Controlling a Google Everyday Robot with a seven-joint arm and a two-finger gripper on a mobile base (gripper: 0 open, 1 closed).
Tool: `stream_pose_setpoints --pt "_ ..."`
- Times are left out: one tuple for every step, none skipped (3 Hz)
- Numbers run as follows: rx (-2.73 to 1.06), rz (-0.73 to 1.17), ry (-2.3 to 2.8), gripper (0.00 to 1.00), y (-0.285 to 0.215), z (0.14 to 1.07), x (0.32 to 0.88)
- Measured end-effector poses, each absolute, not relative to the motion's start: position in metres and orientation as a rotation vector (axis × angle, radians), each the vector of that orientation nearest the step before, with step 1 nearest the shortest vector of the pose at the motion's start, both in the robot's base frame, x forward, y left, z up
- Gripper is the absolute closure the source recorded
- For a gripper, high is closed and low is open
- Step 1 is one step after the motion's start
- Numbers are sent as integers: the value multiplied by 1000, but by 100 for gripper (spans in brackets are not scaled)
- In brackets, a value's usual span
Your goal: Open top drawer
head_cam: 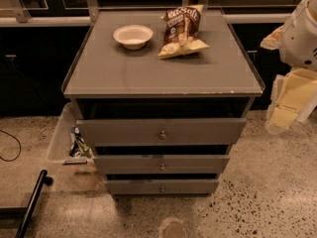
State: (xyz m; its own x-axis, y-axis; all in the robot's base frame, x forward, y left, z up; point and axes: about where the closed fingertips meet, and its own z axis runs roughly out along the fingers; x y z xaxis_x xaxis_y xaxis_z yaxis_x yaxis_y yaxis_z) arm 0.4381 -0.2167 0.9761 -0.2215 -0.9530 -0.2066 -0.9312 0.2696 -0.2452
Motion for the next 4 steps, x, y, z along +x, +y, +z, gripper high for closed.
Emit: stream_pose_setpoints --pt "-1725 -97 2232 0 -217 976 438" --pt "-1723 -70 2232 0 -216 966 438" --pt "-1728 -23 2251 0 -223 929 435" --pt "-1746 15 2248 0 -235 884 432"
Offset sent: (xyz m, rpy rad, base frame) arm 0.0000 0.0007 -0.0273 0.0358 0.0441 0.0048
